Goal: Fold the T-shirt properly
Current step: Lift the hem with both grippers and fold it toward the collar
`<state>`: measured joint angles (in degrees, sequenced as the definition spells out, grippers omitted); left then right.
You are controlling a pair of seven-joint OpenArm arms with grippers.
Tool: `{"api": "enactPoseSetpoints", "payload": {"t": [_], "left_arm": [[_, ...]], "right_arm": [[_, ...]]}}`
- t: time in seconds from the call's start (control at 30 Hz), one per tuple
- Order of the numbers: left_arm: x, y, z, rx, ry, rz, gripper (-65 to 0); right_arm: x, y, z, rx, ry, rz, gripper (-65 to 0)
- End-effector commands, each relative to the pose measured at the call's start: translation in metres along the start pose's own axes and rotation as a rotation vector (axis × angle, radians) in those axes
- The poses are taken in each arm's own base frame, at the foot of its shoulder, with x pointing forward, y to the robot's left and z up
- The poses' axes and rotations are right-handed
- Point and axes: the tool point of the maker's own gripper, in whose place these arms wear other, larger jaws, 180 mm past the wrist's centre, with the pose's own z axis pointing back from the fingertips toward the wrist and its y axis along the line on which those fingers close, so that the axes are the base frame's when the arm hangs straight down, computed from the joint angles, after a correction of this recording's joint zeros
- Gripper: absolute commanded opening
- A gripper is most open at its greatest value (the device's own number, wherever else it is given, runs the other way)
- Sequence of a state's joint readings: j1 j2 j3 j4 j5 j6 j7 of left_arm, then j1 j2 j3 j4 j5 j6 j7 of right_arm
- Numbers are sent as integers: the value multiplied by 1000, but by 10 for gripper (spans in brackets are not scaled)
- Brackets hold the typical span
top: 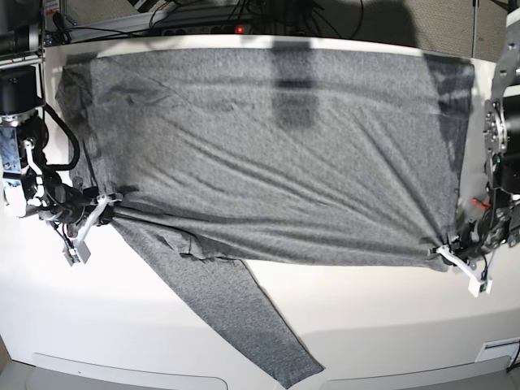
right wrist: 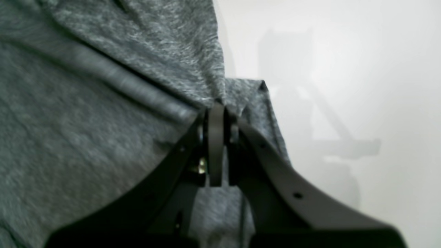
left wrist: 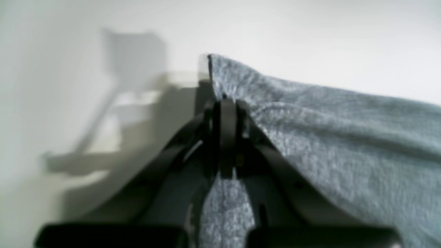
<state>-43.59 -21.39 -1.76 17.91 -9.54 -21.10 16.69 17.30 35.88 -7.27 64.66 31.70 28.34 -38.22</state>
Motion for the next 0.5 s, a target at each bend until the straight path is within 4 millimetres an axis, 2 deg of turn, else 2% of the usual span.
{"api": "enactPoseSetpoints", "payload": {"t": [0.0,0.1,0.23,0.33,0.47], "left_arm": [[40,0,5,5,-83,-22,-650],[42,-7,7,-15,-103,-18,-650],[31,-16,15,-37,-142,-55,-650],[20,-21,31,-41,-189,-70,-650],[9,-8,61,35,-259,-84,-650]], "right_arm": [[22,-9,9,-16,-61,12,-650],[22,-9,9,-17,-59,14,-650],[23,-9,9,-17,-60,14,-650],[22,-9,9,-17,-59,14,-650],[21,-8,9,-15,-51,12,-650]]}}
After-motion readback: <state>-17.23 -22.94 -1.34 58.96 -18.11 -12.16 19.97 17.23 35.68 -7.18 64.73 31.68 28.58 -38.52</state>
